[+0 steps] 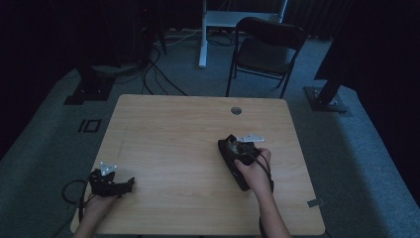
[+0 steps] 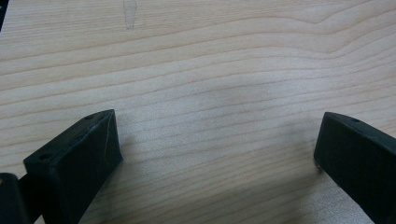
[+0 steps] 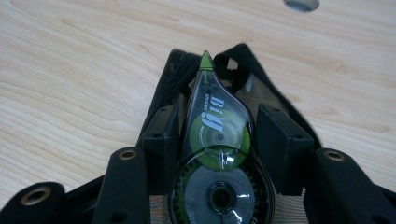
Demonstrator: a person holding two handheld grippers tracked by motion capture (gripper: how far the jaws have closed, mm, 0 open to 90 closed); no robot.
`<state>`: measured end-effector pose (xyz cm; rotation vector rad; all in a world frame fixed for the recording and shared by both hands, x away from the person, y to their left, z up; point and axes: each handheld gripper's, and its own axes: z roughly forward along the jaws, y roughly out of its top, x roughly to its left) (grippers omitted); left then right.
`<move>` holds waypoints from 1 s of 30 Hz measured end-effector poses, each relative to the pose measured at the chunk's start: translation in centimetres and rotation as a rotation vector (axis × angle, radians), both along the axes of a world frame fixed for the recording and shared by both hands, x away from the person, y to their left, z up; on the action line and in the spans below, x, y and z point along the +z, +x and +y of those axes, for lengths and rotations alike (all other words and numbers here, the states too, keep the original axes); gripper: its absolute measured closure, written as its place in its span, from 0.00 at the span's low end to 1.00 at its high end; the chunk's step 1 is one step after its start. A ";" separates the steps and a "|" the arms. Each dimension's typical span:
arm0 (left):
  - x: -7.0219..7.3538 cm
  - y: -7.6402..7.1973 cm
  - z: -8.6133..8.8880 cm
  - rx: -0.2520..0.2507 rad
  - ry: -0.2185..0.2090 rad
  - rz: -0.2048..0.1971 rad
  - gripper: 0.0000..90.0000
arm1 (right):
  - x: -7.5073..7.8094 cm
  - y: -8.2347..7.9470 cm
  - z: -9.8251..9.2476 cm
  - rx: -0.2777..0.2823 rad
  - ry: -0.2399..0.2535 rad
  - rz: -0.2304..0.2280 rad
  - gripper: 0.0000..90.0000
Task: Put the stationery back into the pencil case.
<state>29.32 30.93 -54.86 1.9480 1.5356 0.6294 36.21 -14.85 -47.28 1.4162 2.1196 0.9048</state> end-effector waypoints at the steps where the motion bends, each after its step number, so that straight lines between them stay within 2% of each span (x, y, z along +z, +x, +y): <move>1: 0.0 0.0 0.0 0.000 0.000 0.000 0.01 | -0.2 0.1 0.0 0.003 -0.007 0.004 0.56; 7: 0.0 0.0 0.0 0.000 0.000 0.000 0.01 | -1.2 0.8 0.2 -0.002 -0.034 0.048 0.56; 15: 0.0 0.0 0.0 0.000 0.000 0.000 0.01 | -1.7 1.7 0.6 -0.001 -0.080 0.090 0.56; 17: 0.0 0.0 0.0 0.000 0.000 0.000 0.01 | -1.9 1.9 0.8 0.001 -0.076 0.104 0.56; 23: 0.0 0.0 0.0 0.000 0.000 0.000 0.01 | -2.3 2.4 0.8 -0.015 -0.105 0.119 0.56; 30: 0.0 0.0 0.0 0.000 0.000 0.000 0.01 | -2.9 2.9 0.9 -0.011 -0.126 0.158 0.56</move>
